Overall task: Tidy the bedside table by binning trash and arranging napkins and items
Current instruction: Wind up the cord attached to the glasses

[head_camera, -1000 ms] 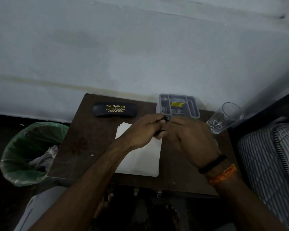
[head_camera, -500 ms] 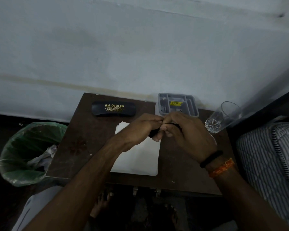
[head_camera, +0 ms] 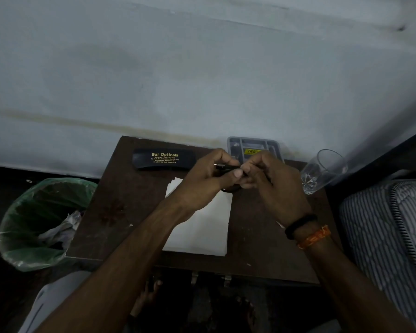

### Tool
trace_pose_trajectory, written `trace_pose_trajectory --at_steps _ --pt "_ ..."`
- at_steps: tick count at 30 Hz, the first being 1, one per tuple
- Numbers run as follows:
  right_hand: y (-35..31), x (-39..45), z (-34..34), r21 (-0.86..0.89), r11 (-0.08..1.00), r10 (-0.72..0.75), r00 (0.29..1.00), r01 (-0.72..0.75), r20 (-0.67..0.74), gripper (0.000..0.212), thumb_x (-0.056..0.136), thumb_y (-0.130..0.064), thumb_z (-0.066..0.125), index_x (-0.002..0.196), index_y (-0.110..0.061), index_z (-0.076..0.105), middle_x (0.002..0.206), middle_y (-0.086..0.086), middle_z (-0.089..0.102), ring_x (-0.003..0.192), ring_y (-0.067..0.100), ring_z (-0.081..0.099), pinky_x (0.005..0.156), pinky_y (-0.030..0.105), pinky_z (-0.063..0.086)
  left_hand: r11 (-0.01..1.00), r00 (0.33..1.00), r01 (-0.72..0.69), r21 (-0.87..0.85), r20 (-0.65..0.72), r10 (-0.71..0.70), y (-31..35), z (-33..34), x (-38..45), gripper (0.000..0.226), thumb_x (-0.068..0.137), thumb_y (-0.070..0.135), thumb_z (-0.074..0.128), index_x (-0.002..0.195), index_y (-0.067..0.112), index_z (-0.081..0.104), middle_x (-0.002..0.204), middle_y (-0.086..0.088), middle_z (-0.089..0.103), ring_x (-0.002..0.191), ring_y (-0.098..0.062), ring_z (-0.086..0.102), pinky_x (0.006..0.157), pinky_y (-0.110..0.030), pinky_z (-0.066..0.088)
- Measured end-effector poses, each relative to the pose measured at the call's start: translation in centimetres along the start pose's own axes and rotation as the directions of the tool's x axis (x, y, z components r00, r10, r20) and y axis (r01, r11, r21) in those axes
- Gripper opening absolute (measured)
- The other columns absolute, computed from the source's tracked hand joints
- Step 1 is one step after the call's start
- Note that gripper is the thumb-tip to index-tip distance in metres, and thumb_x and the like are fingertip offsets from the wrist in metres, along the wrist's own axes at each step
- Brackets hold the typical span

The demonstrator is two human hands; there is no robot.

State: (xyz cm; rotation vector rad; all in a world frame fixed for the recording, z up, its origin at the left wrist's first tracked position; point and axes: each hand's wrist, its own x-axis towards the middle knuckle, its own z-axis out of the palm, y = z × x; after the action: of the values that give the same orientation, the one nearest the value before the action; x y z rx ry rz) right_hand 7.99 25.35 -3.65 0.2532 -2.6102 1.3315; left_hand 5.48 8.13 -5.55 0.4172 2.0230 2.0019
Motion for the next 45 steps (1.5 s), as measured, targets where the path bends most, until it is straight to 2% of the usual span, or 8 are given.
trace_pose_trajectory --at_steps 4,11,16,20,26,33,39,45 --pt "0.5 0.0 0.0 0.085 0.994 0.072 0.997 -0.069 -0.034 0.013 0.097 -0.023 0.058 0.094 -0.011 0.061 0.088 0.005 0.071 0.076 0.017 0.074 0.067 0.041 0.063 1.000 1.000 -0.023 0.015 -0.002 0.023 -0.3 0.1 0.1 0.020 0.090 0.000 0.061 0.108 0.008 0.064 0.111 -0.014 0.066 0.109 -0.030 0.064 0.095 -0.053 0.054" --pt "1.2 0.0 0.1 0.182 0.972 0.151 0.989 -0.147 -0.009 0.013 0.098 -0.027 0.056 0.093 -0.015 0.058 0.085 0.004 0.072 0.063 0.019 0.074 0.057 0.042 0.062 0.995 0.998 -0.045 0.084 -0.047 0.049 -0.7 0.0 0.1 0.021 0.092 0.002 0.061 0.113 0.004 0.067 0.104 -0.013 0.069 0.090 -0.033 0.069 0.086 -0.053 0.057" --pt "1.5 0.0 -0.3 -0.114 0.993 0.031 0.998 -0.038 -0.060 0.013 0.101 -0.032 0.048 0.091 -0.025 0.054 0.073 -0.007 0.066 0.050 0.006 0.067 0.048 0.022 0.051 0.997 0.998 -0.032 0.069 -0.060 0.037 -0.6 -0.2 0.1 0.019 0.094 0.003 0.058 0.112 0.002 0.066 0.081 -0.005 0.067 0.071 -0.030 0.067 0.078 -0.045 0.058" --pt "1.6 0.1 -0.8 -0.371 0.923 -0.122 0.992 0.102 -0.031 0.015 0.102 -0.018 0.049 0.094 -0.012 0.061 0.086 0.001 0.063 0.074 0.020 0.060 0.065 0.038 0.050 0.999 0.999 -0.007 -0.041 -0.048 0.005 -0.4 -0.3 0.0 0.019 0.095 0.003 0.056 0.112 -0.002 0.065 0.077 -0.009 0.063 0.065 -0.019 0.060 0.071 -0.039 0.056" --pt "1.5 0.6 -1.1 -0.506 0.853 -0.034 0.982 0.126 0.187 0.026 0.091 -0.003 0.057 0.109 -0.014 0.072 0.106 0.006 0.066 0.099 0.026 0.055 0.086 0.029 0.039 0.989 0.999 0.005 -0.150 -0.039 -0.011 -0.3 0.0 -0.1 0.023 0.097 0.003 0.053 0.116 -0.003 0.065 0.077 -0.018 0.058 0.066 -0.025 0.053 0.064 -0.025 0.051" --pt "1.1 0.4 -1.5 -0.115 0.987 0.112 0.993 -0.116 -0.044 0.005 0.090 -0.018 0.068 0.085 -0.019 0.070 0.077 -0.008 0.072 0.068 0.000 0.067 0.063 0.014 0.052 0.989 1.000 0.015 -0.149 -0.010 -0.017 -0.6 0.6 -0.1 0.023 0.098 0.003 0.051 0.116 -0.003 0.064 0.076 -0.015 0.057 0.066 -0.021 0.053 0.064 -0.025 0.051" --pt "1.2 0.6 -0.8 0.213 0.936 0.304 0.949 -0.281 -0.083 0.007 0.089 -0.019 0.070 0.090 -0.012 0.071 0.086 0.008 0.075 0.082 0.025 0.073 0.077 0.052 0.060 0.997 0.998 -0.031 0.064 -0.048 0.034 -0.7 1.2 0.0 0.021 0.098 0.004 0.051 0.112 0.002 0.067 0.082 -0.013 0.067 0.076 -0.015 0.062 0.074 -0.025 0.053" --pt "1.1 0.5 -0.5 0.518 0.754 0.425 0.902 -0.403 0.083 0.008 0.089 -0.010 0.068 0.096 -0.007 0.069 0.098 0.021 0.072 0.088 0.036 0.071 0.081 0.051 0.058 0.990 0.987 -0.080 0.116 -0.131 0.096 -0.4 1.2 -0.2 0.027 0.096 0.003 0.055 0.114 0.017 0.070 0.104 -0.006 0.074 0.098 -0.018 0.069 0.093 -0.040 0.056"
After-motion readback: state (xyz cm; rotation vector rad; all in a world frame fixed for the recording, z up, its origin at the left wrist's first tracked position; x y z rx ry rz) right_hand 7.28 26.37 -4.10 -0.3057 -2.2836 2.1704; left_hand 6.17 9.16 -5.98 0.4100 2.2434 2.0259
